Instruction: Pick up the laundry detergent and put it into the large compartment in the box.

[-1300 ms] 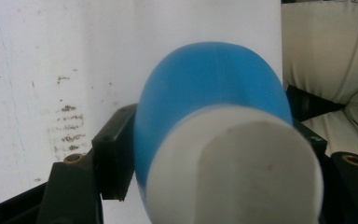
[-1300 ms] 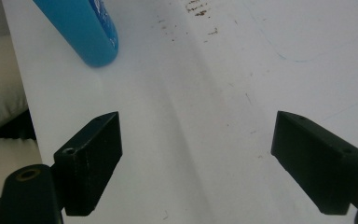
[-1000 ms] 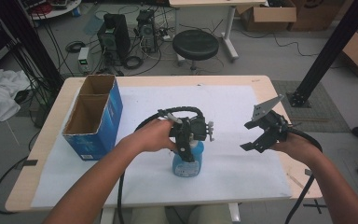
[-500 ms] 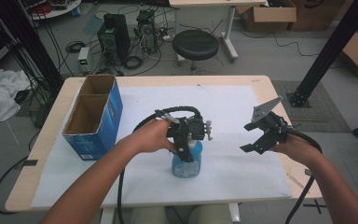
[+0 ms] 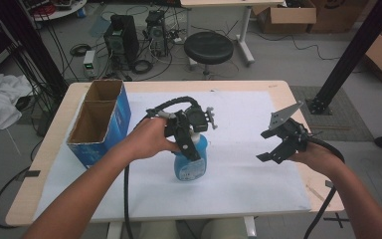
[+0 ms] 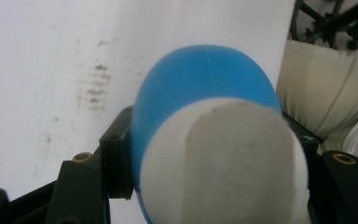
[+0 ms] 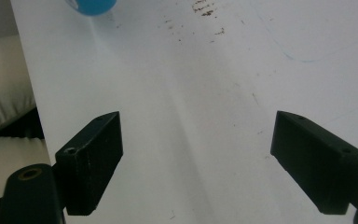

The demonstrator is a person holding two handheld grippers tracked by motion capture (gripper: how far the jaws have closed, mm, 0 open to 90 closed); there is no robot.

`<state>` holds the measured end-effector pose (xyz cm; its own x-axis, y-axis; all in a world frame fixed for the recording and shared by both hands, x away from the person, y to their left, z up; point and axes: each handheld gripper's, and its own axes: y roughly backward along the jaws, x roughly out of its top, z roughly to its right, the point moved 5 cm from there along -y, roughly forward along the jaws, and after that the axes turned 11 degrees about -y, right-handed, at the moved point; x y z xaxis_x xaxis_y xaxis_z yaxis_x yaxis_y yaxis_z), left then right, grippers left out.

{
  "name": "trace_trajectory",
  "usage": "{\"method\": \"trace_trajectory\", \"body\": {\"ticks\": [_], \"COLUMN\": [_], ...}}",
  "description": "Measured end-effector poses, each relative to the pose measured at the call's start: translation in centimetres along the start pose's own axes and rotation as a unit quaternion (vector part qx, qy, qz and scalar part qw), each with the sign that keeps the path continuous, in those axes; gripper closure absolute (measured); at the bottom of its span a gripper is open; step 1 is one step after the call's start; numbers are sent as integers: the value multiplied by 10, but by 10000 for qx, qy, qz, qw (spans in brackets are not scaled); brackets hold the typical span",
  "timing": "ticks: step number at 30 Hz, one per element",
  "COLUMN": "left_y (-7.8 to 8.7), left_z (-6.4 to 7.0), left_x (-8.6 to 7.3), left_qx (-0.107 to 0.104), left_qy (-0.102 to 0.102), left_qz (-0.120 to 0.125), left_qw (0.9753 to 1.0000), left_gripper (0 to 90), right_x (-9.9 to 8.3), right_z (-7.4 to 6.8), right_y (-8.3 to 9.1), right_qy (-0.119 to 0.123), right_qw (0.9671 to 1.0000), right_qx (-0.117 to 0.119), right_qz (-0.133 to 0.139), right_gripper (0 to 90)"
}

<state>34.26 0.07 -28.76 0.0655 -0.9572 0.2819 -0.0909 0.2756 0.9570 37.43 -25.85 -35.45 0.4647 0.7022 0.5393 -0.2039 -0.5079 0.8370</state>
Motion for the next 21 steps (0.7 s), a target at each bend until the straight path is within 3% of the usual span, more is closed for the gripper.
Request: {"method": "trace_trajectory", "body": {"ticks": [7, 12, 21], "left_y": [30, 52, 83], "left_z": [-11, -19, -36], "left_x": [-8, -16, -36], "left_qx": [196, 398, 779], "left_qy": [548, 925, 1714], "left_qz": [-21, -38, -46], "left_qw": [9983, 9949, 9821], "left_gripper": [379, 379, 379], "right_x": [-1, 1, 2], "right_z": [-2, -1, 0], "right_y": [1, 0, -9], "right_qy": [8, 18, 44], "right_qw": [10000, 10000, 9999], "right_qx": [-19, 5, 47], "right_qz": [-25, -12, -87], "right_gripper": [165, 165, 165]}}
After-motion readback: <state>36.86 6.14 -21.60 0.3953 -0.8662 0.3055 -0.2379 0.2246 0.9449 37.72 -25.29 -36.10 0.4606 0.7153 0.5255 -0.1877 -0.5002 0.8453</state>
